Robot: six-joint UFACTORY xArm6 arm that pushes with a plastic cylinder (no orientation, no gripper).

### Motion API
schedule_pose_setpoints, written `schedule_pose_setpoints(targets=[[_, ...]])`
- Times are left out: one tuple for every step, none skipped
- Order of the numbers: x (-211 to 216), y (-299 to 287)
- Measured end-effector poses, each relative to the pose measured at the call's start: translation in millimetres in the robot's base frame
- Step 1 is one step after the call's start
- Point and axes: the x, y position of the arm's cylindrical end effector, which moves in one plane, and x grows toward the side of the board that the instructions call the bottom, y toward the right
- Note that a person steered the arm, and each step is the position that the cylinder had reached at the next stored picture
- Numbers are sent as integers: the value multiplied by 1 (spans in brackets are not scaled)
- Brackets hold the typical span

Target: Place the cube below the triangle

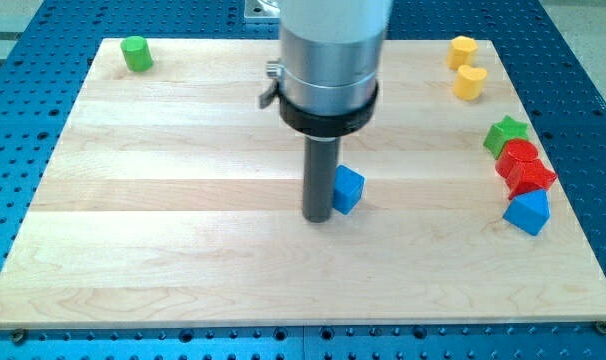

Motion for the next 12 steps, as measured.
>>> schedule_pose_setpoints(targets=[[0, -38], [-31, -15], [-41, 40], [-41, 109], [-35, 148], [-37, 141], [-73, 121], [-63, 103], [-13, 103], [23, 103], [15, 75], [16, 25]])
